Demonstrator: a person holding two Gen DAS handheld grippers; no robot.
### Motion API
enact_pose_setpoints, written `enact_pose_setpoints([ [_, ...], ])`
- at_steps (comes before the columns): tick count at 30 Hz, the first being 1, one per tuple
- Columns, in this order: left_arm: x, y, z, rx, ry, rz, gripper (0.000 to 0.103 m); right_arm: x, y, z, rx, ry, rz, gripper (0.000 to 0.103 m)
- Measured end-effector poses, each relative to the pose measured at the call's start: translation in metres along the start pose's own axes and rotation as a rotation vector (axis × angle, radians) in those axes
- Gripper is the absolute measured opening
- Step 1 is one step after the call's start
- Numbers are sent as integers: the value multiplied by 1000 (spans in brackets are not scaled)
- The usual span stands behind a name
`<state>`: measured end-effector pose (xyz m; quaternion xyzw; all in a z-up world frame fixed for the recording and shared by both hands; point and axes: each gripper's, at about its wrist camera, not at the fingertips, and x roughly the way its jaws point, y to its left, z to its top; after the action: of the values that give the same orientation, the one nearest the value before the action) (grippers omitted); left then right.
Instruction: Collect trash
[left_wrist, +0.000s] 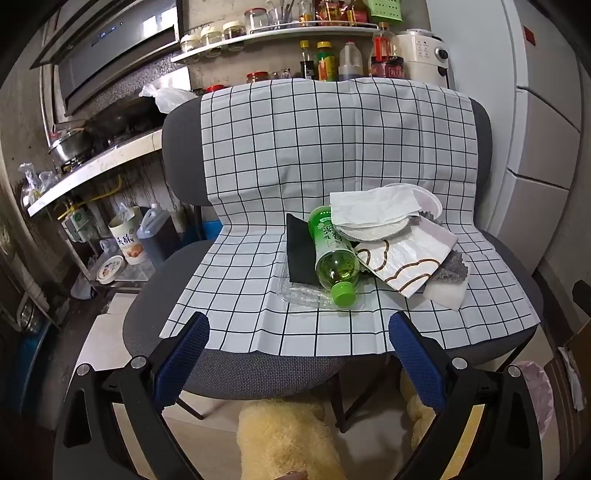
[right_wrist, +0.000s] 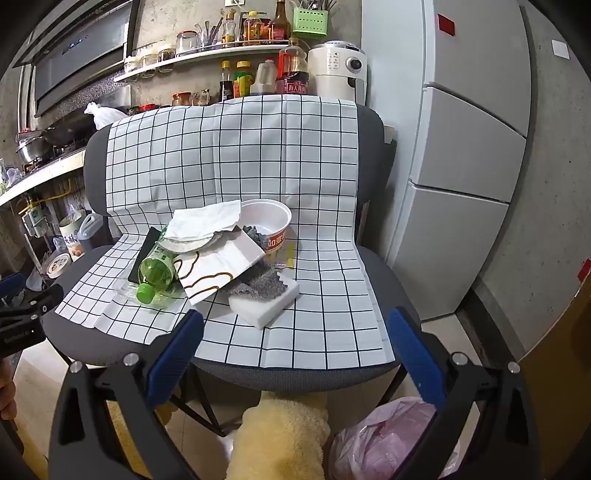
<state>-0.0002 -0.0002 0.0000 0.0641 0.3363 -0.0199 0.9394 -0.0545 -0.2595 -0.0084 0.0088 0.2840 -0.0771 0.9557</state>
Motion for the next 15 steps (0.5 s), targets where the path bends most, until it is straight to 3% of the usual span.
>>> enact_pose_setpoints([
  [15, -2, -1, 3, -7, 3, -3, 97, 5, -1, 0, 4, 11, 10, 97],
])
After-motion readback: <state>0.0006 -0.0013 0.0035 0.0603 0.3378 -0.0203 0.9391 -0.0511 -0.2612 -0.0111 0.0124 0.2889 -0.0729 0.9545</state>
